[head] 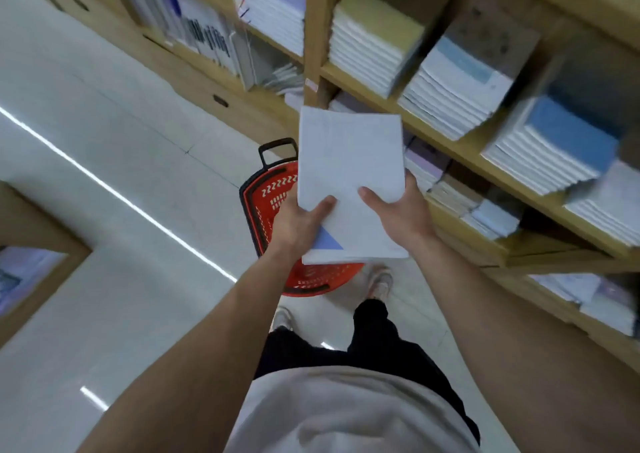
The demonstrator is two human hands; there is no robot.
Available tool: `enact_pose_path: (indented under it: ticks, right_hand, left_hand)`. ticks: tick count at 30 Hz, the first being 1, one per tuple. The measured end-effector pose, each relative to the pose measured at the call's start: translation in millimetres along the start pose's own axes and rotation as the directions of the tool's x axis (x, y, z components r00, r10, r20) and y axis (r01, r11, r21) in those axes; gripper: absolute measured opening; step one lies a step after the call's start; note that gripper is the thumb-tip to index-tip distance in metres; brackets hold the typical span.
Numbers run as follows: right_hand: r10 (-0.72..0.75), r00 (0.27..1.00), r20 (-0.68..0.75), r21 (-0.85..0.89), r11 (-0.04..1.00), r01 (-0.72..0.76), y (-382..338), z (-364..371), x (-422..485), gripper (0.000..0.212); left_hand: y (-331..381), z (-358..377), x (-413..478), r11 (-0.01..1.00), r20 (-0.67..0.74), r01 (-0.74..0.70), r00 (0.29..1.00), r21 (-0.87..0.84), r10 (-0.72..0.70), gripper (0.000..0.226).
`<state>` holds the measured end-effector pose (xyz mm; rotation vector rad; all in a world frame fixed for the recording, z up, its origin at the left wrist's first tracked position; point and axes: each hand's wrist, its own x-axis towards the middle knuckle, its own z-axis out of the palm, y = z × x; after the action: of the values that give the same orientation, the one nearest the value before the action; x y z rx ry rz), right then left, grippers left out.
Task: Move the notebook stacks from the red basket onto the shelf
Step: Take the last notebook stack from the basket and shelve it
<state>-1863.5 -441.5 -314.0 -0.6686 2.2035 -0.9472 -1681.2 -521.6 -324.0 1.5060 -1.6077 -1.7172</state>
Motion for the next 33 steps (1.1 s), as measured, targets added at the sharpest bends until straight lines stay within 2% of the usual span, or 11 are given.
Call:
enact_pose_path:
  ticks: [4,10,13,17,20,24,27,29,33]
  right_hand:
    - [0.082,0.99,-0.113,0.087,0.994,-0.072,14.3,-37.8,-52.1,0.082]
    - [0.183,0.95,-0.254,0.22,0.967,-0.128,66.3,-108.6,-110.7,0.096]
    - [0.229,0.927,-0.296,0.268,0.952,-0.149,98.7,-149.2,-132.6,0.084]
    - [0.297,0.905,-0.305,0.335,0.923,-0.19,150.7,-215.8,-162.4,0.066]
    - [0.29,0.891,-0.349,0.33,0.928,-0.173,188.9,-265.2,-177.6,0.055]
    - [0.295,0.874,-0.385,0.343,0.925,-0.162,222.5,-313.3,-181.2,0.069]
    - [0.311,0.866,-0.392,0.358,0.919,-0.167,233.9,-336.5,-170.1,0.08]
    - [0.326,0.863,-0.386,0.38,0.909,-0.173,238.1,-348.7,-157.2,0.085]
    - [0.355,0.853,-0.382,0.386,0.9,-0.201,243.8,-367.7,-121.1,0.088]
  left_hand:
    - [16.0,21.6,-30.0,0.996,0.125,-0.044,0.991,0.073,0.035,0.052]
    - [31.7,92.4,-78.9,0.982,0.276,-0.102,0.959,0.158,0.055,0.063]
    - [37.9,139.2,-105.0,0.978,0.332,-0.122,0.941,0.169,0.06,0.052]
    - [39.9,216.3,-141.0,0.971,0.419,-0.142,0.906,0.191,0.05,0.05]
    - [38.8,274.0,-162.7,0.968,0.44,-0.118,0.898,0.223,0.008,0.053]
    - [49.6,334.8,-180.7,0.975,0.467,-0.082,0.884,0.206,-0.025,0.028]
    - [61.5,364.3,-180.9,0.979,0.465,-0.078,0.885,0.189,-0.019,0.021]
    - [70.7,379.6,-173.6,0.979,0.468,-0.106,0.884,0.174,0.012,0.02]
    - [86.1,406.0,-140.5,0.976,0.523,-0.151,0.851,0.157,0.047,0.036]
